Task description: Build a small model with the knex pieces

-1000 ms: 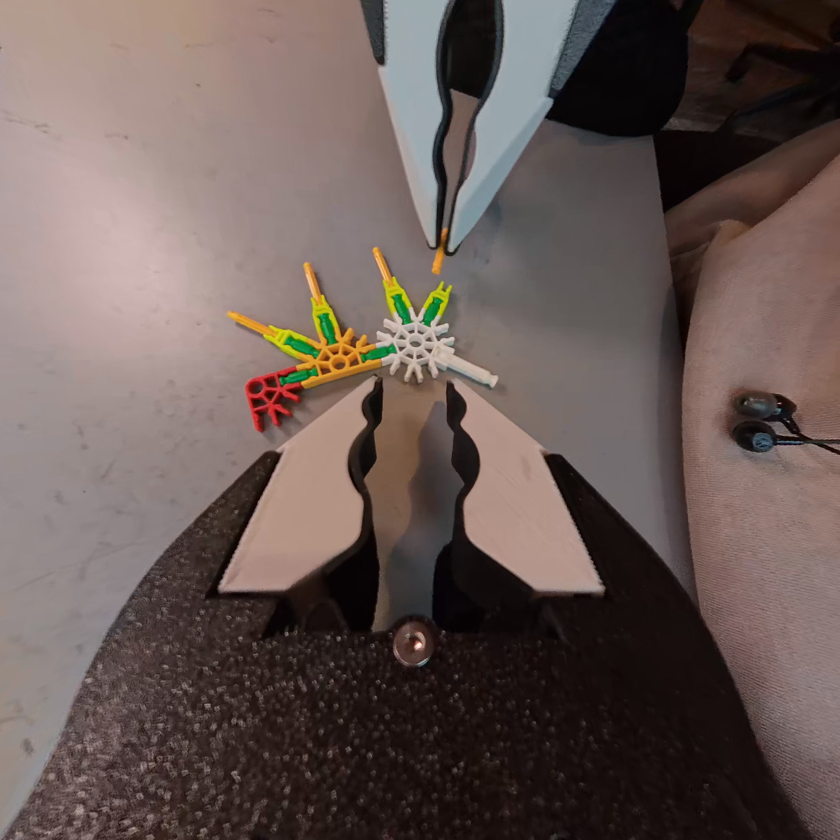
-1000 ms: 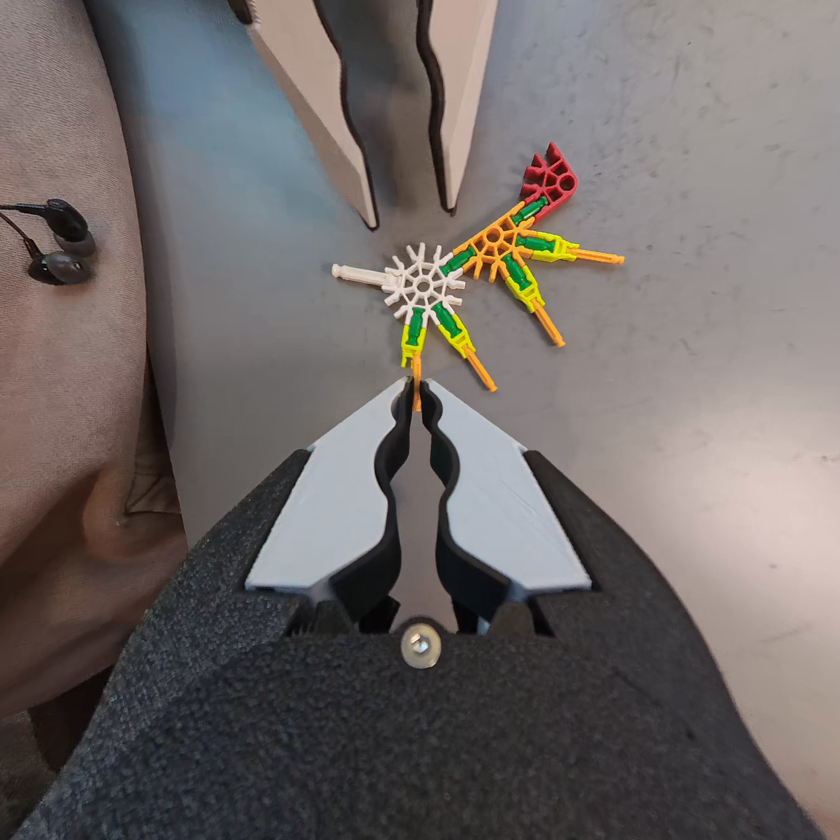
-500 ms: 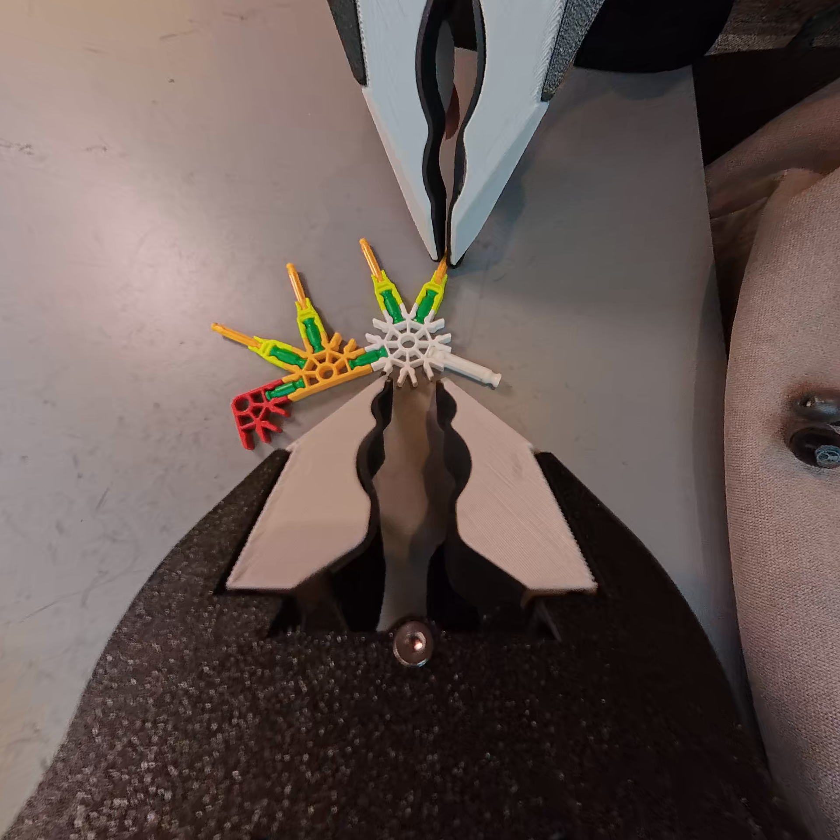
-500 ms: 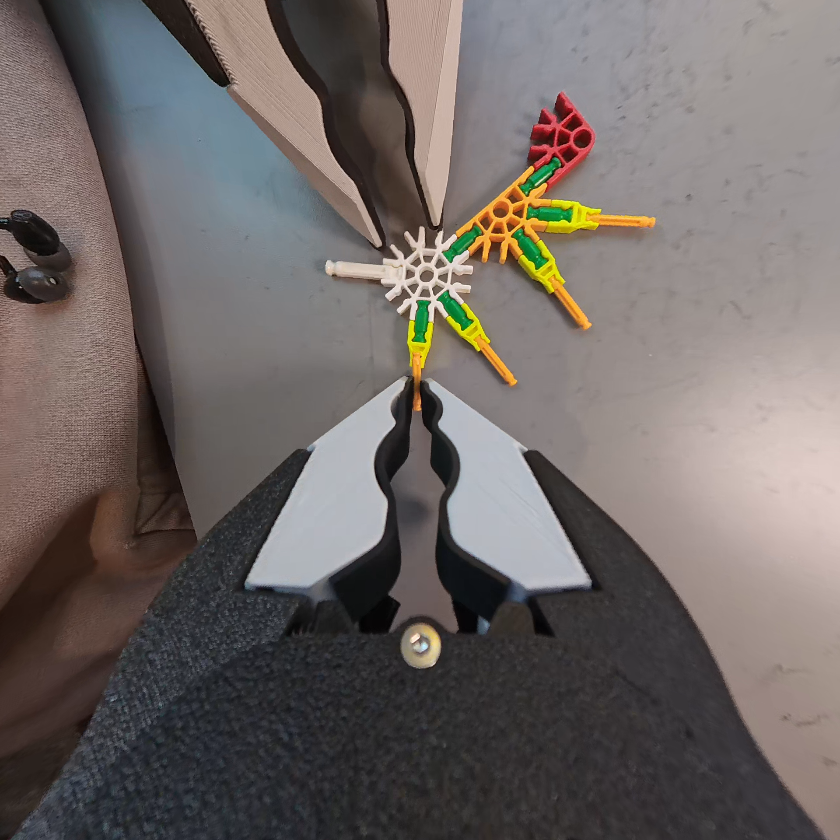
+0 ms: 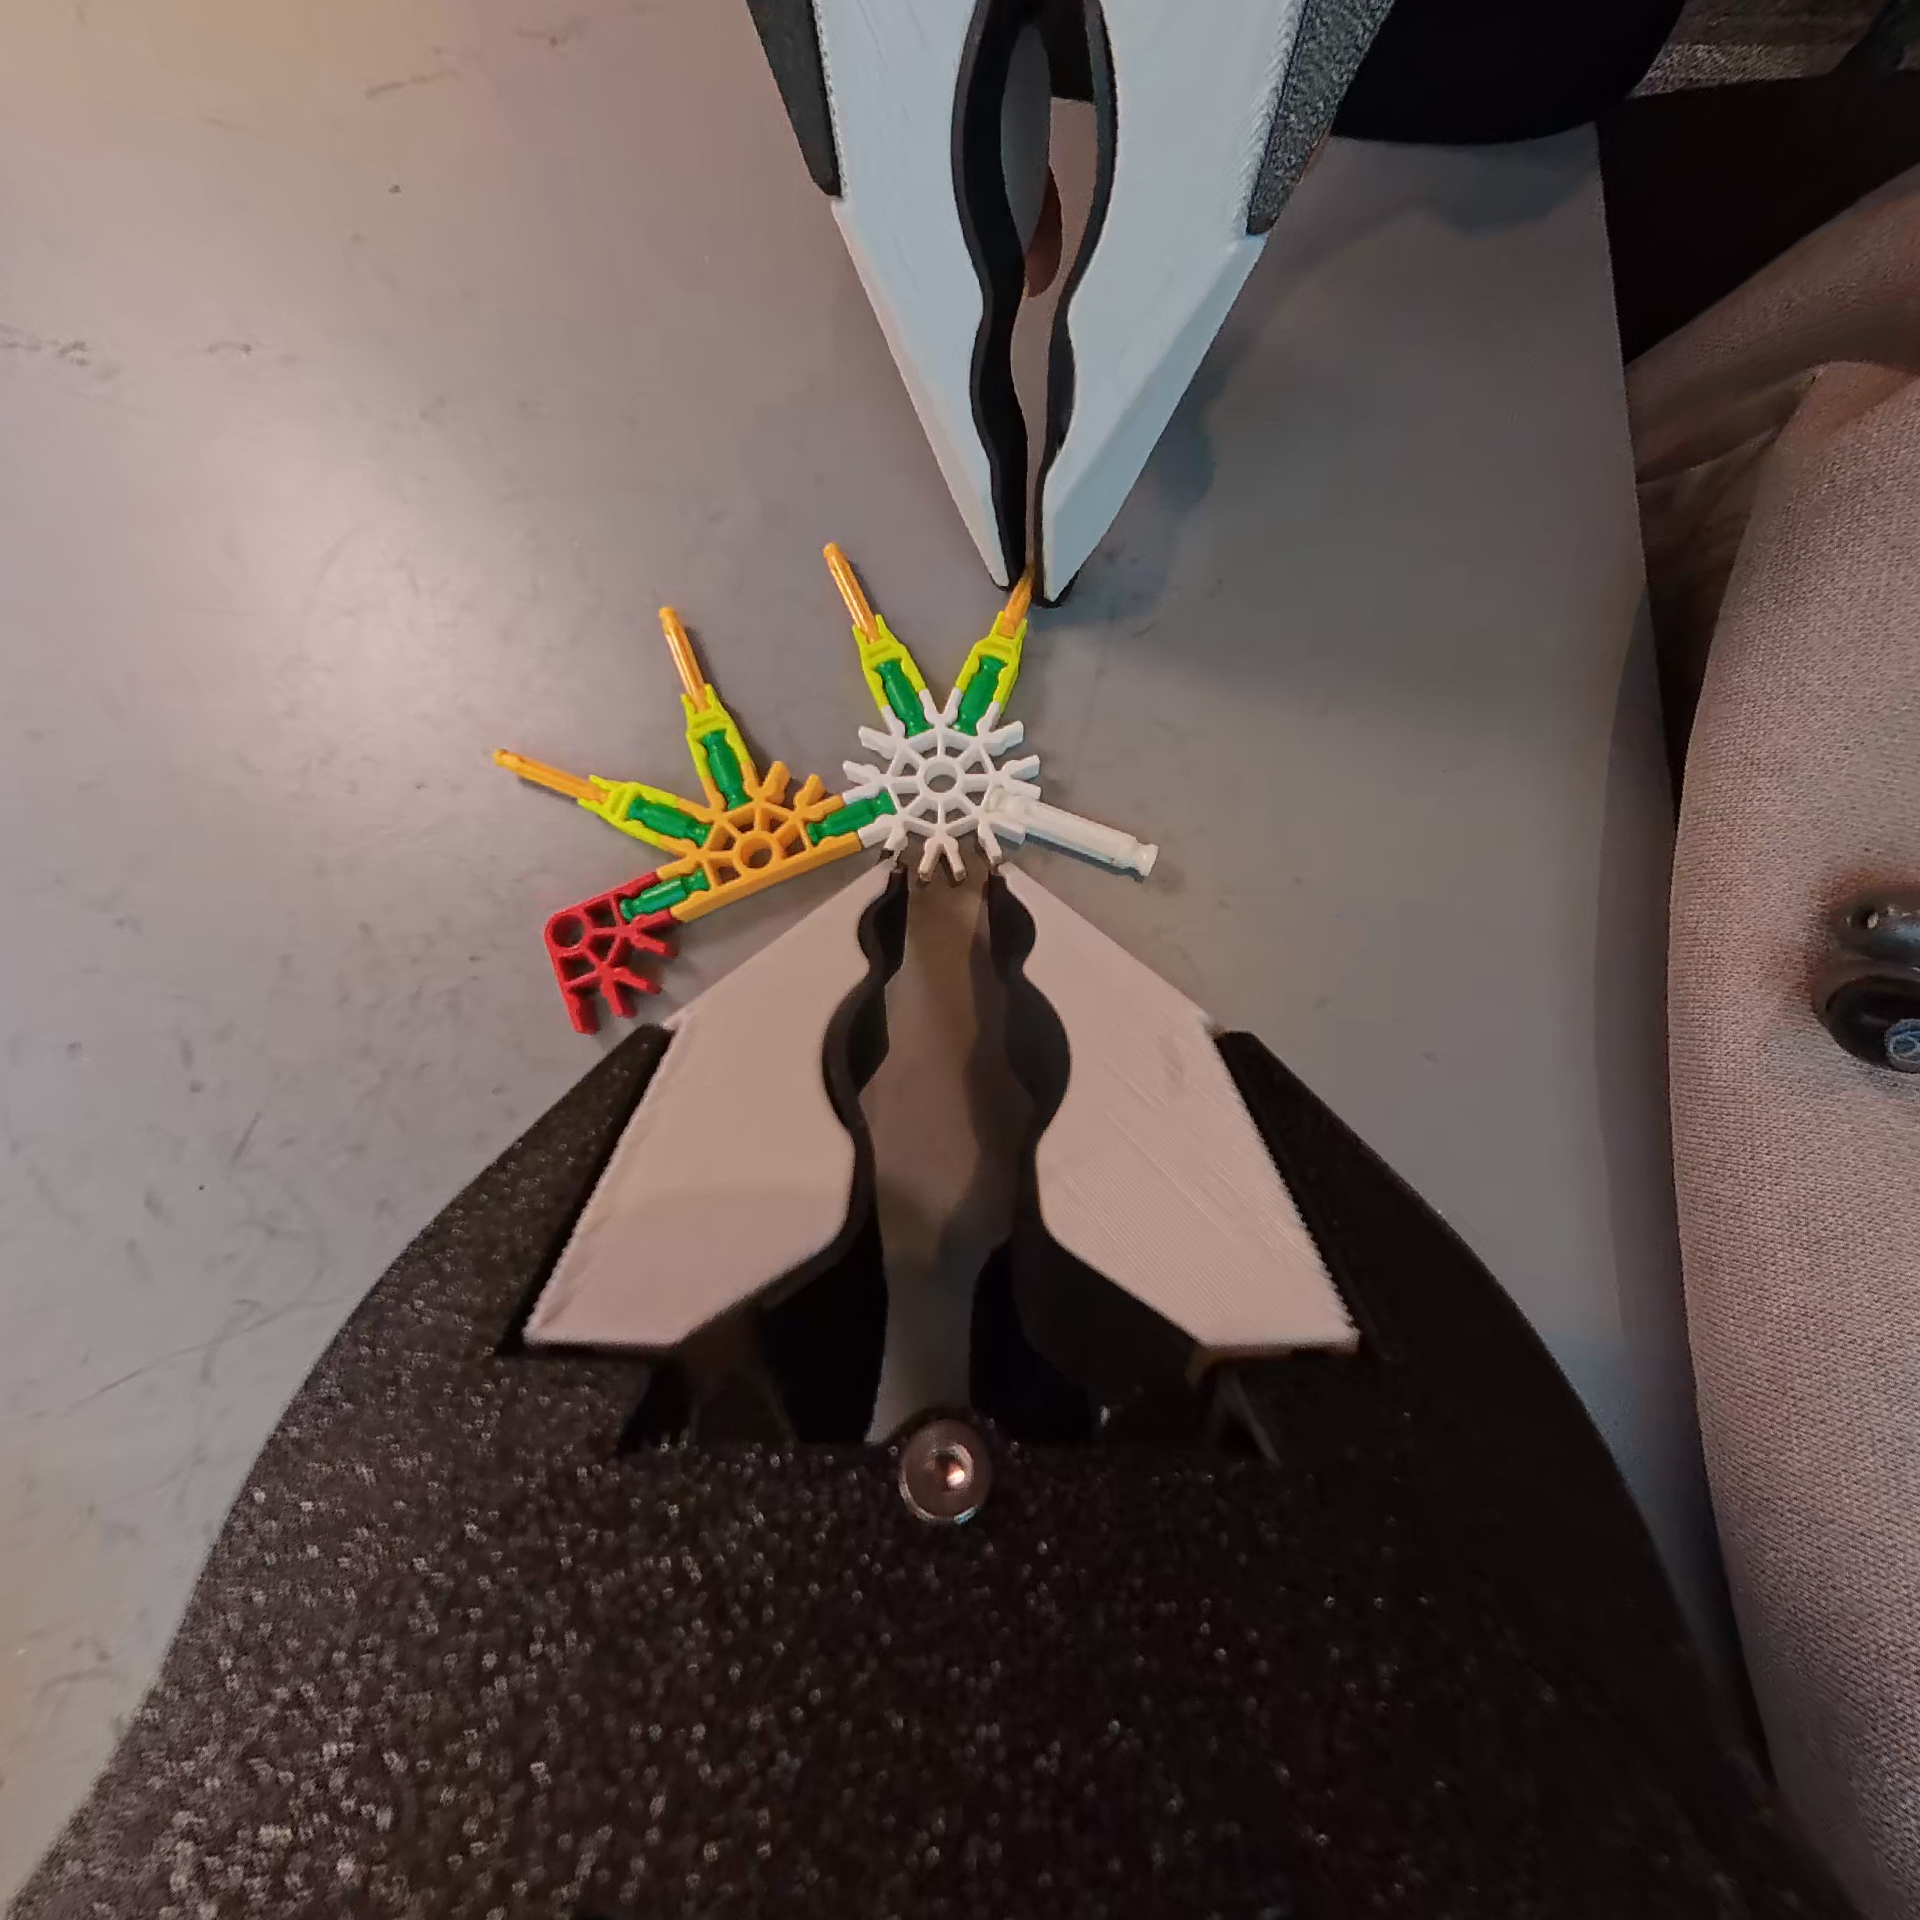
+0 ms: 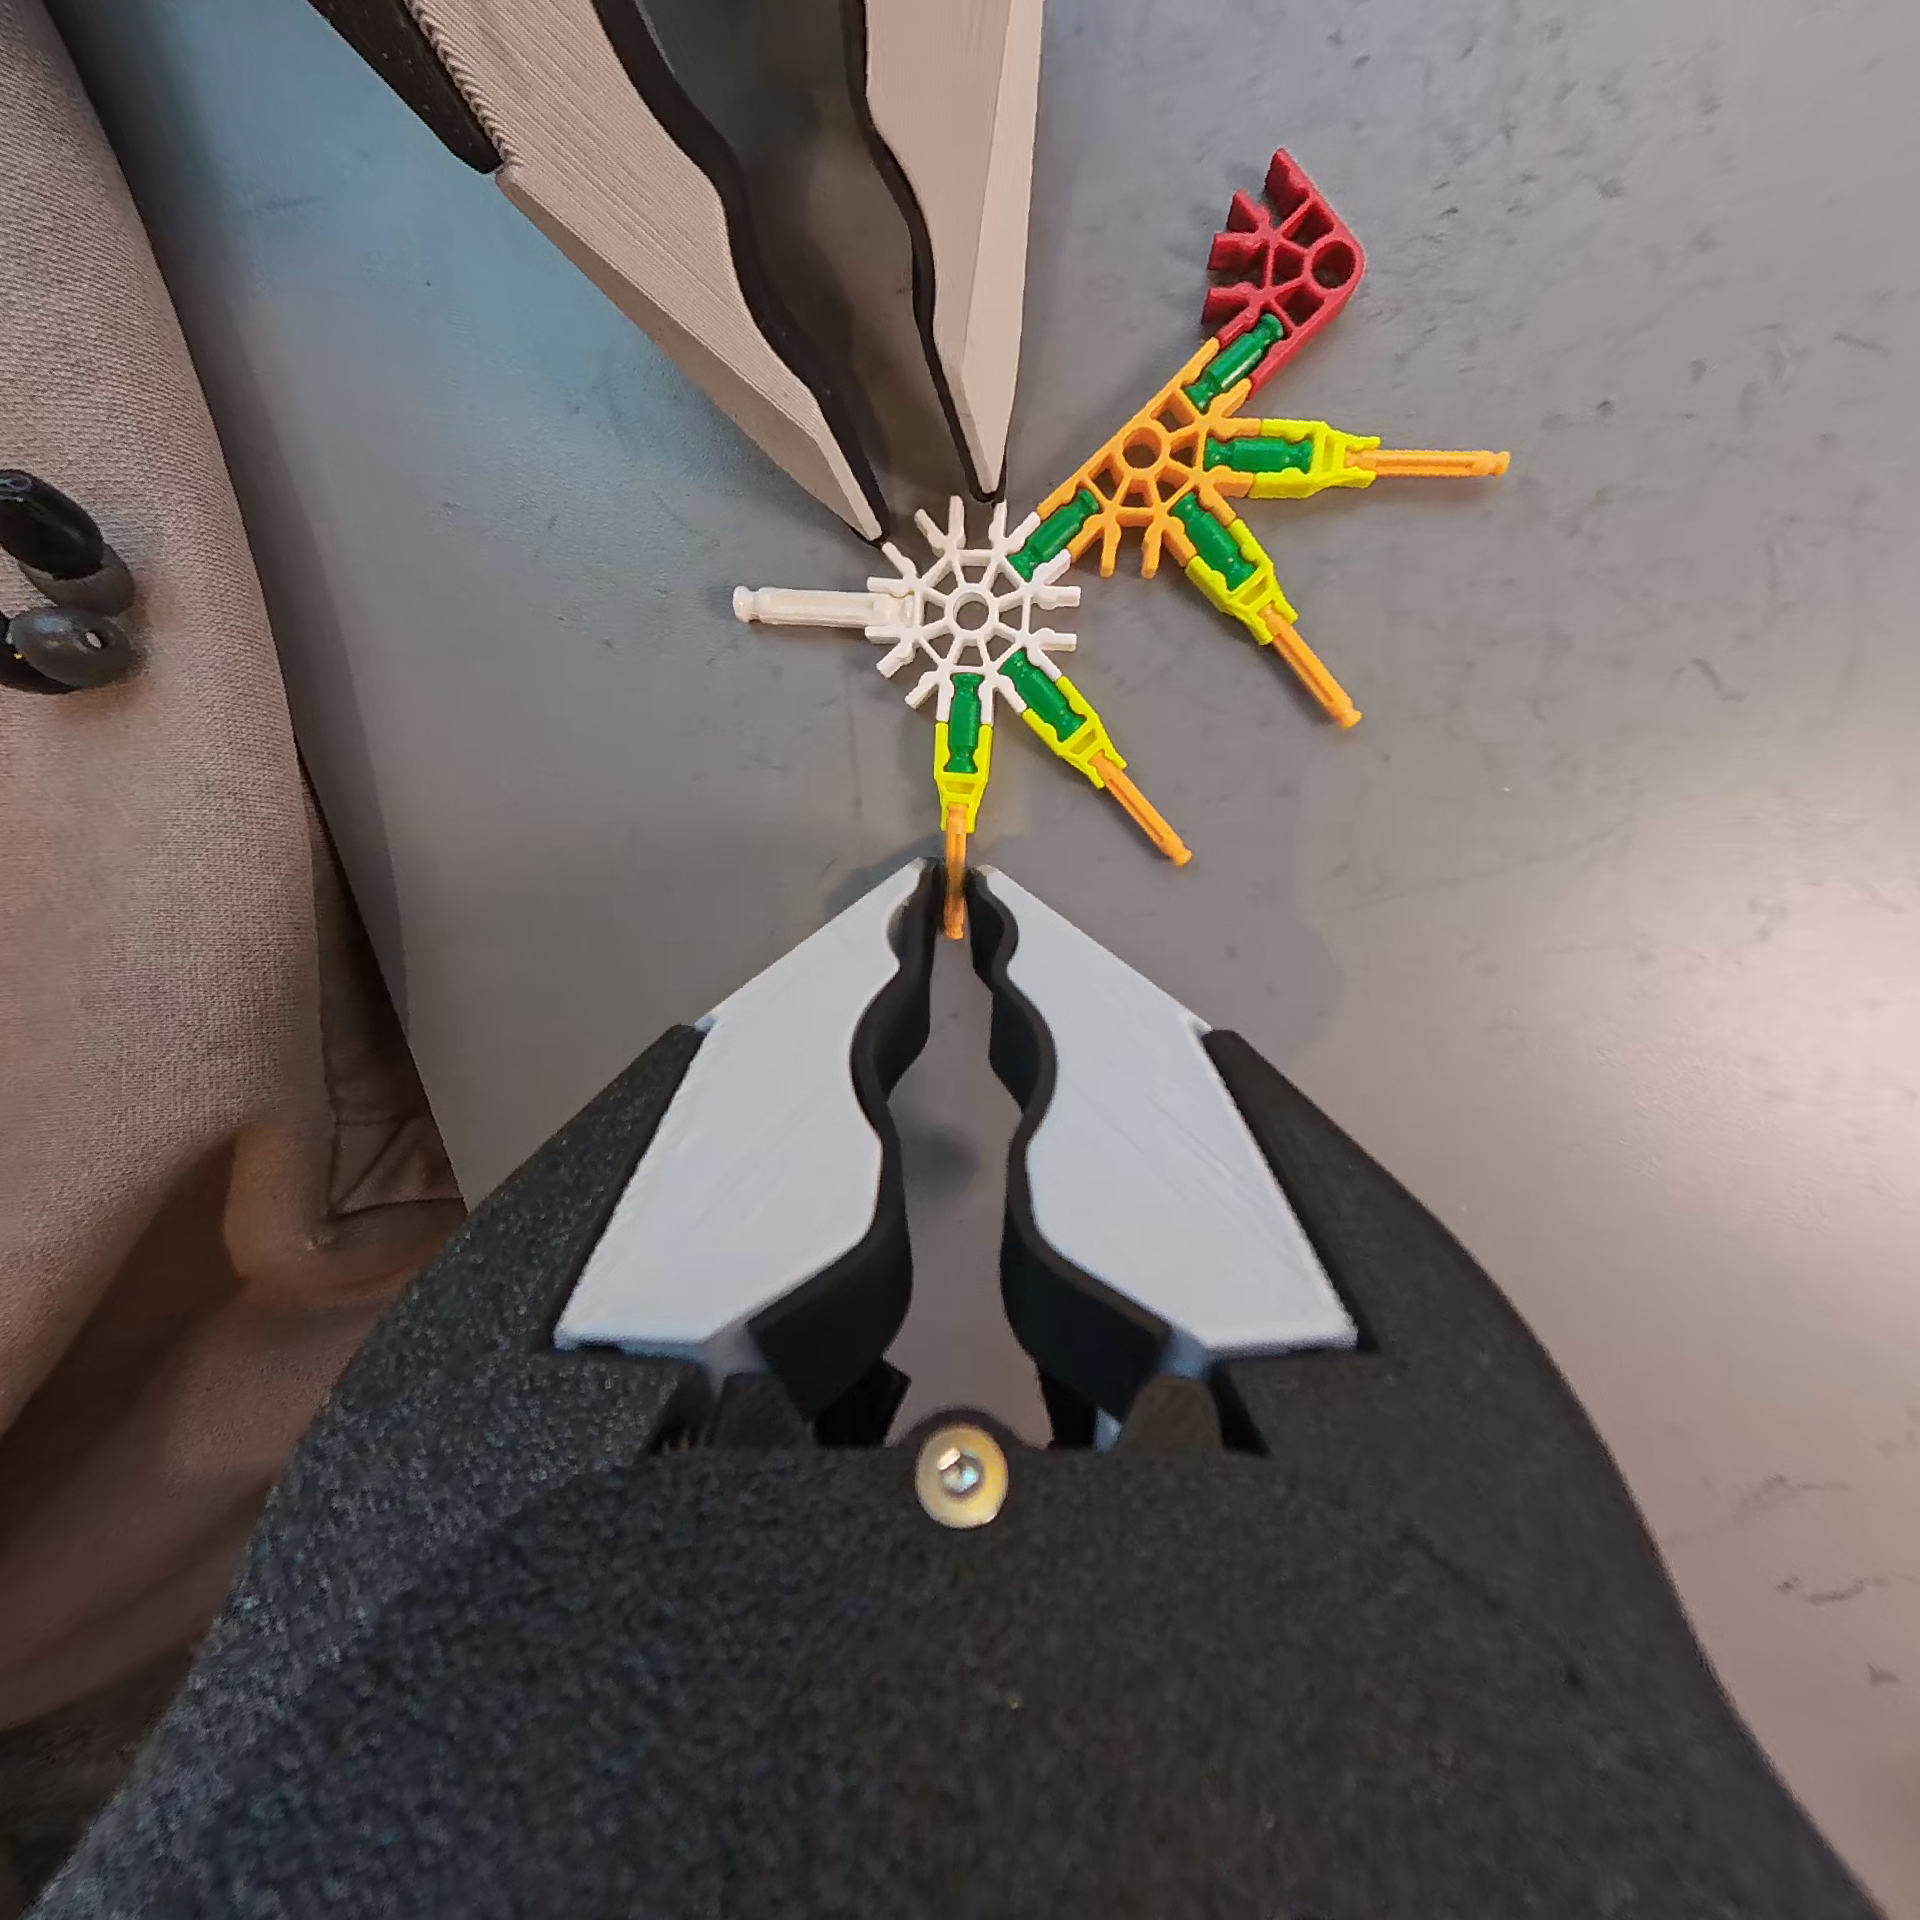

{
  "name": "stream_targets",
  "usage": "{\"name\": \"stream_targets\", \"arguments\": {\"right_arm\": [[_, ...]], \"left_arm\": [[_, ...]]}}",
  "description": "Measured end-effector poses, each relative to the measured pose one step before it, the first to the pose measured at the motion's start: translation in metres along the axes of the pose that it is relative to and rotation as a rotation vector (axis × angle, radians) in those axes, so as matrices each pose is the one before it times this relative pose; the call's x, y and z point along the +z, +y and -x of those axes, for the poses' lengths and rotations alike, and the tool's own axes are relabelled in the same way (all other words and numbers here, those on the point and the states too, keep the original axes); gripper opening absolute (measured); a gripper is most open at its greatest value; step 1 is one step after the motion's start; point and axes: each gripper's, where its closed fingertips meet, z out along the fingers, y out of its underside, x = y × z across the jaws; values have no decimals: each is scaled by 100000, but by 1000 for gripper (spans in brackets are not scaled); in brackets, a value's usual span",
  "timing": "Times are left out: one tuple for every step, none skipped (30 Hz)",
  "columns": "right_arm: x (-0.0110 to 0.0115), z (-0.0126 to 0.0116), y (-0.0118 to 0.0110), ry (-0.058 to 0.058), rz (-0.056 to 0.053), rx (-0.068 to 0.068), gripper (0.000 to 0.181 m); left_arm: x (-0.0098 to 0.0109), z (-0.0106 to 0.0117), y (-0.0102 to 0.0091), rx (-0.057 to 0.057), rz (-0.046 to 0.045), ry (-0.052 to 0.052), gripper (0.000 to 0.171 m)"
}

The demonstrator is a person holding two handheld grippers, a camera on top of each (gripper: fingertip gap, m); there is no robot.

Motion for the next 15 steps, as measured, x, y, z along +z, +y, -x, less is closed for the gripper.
{"name": "stream_targets", "arguments": {"right_arm": [[-77,15,-88,-34,-446,-63,9],[-169,-51,-115,82,-734,236,10],[-245,-83,-191,189,-1209,336,11],[-270,-46,-256,-34,-1551,336,10],[-236,-16,-298,40,-1589,165,6],[-136,23,-253,157,-1197,-338,0],[-14,38,-125,243,-265,-635,0],[106,36,11,150,659,-396,0],[190,29,59,39,866,-364,0],[237,-9,110,103,978,-144,0],[253,-55,162,351,1311,-231,0],[257,-67,112,529,1030,-668,0],[96,-9,-85,154,141,-209,0],[31,-29,-11,161,1108,-184,0],[29,1,16,308,1599,-738,0]], "left_arm": [[1,11,8,34,-60,-95,15],[-11,31,-10,24,-107,-138,15],[-5,9,-2,-68,-104,-24,15],[-2,11,-3,-129,-89,-12,15],[4,26,10,-124,-22,-58,15],[16,-2,18,-85,75,85,15],[-5,6,-12,-66,-55,28,15],[7,2,7,-23,-2,-29,15],[0,1,-1,-18,-4,-18,15],[2,1,-4,-40,-30,-27,15],[8,-3,-10,-33,-24,-29,15],[11,-1,-1,-77,-58,-36,15],[4,38,-3,-72,3,-247,15],[1,26,-5,-266,-76,-123,15],[18,0,-10,-632,-159,191,15]]}}
